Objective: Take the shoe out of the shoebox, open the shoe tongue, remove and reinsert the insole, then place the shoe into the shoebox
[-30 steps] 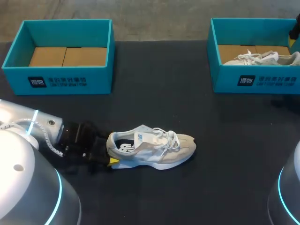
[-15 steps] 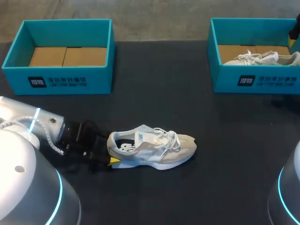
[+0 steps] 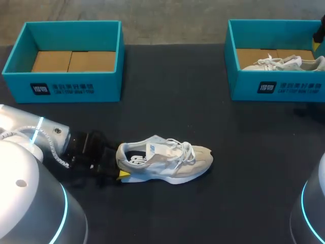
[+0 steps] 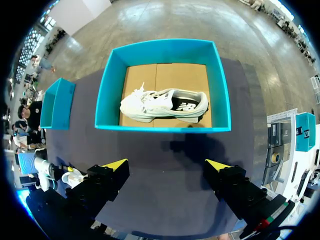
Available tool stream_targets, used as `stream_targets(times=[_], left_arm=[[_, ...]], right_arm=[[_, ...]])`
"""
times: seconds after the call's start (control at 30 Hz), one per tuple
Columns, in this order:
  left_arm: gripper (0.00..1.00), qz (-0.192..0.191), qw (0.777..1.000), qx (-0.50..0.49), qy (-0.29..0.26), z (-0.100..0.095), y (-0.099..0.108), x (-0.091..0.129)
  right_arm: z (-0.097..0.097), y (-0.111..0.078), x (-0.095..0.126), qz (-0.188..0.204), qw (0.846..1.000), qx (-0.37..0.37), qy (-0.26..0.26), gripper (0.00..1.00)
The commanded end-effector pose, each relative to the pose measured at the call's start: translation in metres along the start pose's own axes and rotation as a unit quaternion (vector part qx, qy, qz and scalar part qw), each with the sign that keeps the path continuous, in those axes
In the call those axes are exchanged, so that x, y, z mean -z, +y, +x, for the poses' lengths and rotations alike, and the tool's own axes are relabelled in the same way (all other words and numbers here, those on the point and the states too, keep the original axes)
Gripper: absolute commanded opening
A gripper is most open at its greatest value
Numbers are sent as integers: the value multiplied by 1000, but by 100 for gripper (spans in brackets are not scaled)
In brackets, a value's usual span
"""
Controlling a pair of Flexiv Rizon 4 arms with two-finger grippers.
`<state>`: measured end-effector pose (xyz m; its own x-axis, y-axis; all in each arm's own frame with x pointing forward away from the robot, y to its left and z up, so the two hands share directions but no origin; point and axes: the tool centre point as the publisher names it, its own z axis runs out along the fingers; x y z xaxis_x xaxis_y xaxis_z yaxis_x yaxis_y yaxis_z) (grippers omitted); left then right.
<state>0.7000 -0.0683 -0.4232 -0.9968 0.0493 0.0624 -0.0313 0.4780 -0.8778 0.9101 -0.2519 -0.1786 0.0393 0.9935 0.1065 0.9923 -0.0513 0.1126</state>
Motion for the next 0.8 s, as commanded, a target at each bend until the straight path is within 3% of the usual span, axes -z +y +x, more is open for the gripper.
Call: stream_targets(times=[0.03,0.2,0.5,0.8], left_arm=[[0,-2,1000,0,1,-2,1,-4],[0,-2,1000,0,1,-2,1,-4],[0,-2,1000,0,1,-2,1,-4],[0,-2,1000,0,1,-2,1,-4]], right_arm=[[0,-1,0,-1,1000,0,0,100],[6,1,-2,-1,1000,-2,0,100],[68,-3,-15,-1,998,-44,-42,100],[126,-29,-21,-1,998,-49,-44,100]])
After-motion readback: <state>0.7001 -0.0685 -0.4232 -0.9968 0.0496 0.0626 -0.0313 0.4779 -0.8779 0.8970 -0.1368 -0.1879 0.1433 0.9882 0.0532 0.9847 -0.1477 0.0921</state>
